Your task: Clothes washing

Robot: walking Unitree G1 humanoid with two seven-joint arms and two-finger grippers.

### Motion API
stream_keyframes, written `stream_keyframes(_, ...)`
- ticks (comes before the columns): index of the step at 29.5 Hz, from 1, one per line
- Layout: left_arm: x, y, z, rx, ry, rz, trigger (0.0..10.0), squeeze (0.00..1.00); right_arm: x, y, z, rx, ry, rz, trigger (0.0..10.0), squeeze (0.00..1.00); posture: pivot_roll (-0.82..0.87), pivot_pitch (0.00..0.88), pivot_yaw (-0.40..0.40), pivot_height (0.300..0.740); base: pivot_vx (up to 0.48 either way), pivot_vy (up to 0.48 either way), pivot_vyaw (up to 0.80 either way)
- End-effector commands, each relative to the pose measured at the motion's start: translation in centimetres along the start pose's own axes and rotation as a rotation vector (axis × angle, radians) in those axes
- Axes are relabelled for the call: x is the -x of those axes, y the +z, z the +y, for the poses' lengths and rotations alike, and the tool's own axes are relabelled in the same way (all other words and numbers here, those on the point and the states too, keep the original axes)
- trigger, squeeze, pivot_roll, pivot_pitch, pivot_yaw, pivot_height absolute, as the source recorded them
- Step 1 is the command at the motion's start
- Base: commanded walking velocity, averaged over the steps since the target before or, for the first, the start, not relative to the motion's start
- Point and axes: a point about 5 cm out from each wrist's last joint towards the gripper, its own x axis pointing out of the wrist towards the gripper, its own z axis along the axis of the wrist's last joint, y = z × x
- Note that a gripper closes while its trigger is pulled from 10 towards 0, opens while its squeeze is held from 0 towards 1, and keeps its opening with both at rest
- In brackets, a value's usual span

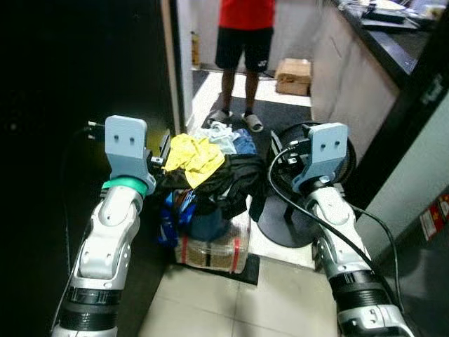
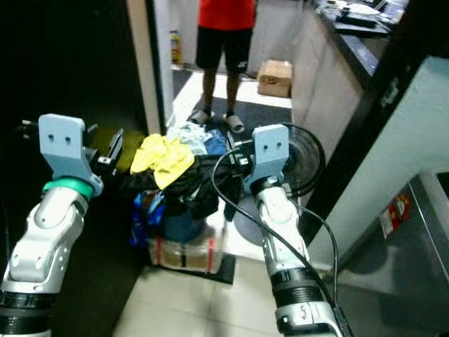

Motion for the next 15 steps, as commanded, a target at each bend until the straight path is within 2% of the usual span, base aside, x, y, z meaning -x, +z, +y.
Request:
stream_keyframes(1,0.03,-0.20,0.32,-0.005,0.015,0.003,10.0,0.00,0.00,-0.05,0.37,-0.015,0.006,0.000,10.0,0.00,0.08,0.000,-0.013,0.740,0.000,0.000,0.74)
stream_keyframes(5,0.02,-0.20,0.32,-0.002,0.015,0.001,10.0,0.00,-0.01,-0.01,0.38,-0.016,0.000,-0.002,10.0,0.00,0.08,0.000,-0.013,0.740,0.000,0.000,0.61)
stream_keyframes(9,-0.08,-0.50,0.30,-0.009,0.031,0.008,10.0,0.00,0.13,-0.06,1.00,-0.009,0.011,-0.006,10.0,0.00,0.08,0.000,-0.011,0.740,0.451,0.000,0.00)
stream_keyframes(15,-0.08,-0.51,0.24,-0.007,0.027,0.009,10.0,0.00,0.17,-0.09,1.02,-0.017,0.010,-0.003,10.0,0.00,0.08,0.000,-0.010,0.740,0.450,0.000,0.00)
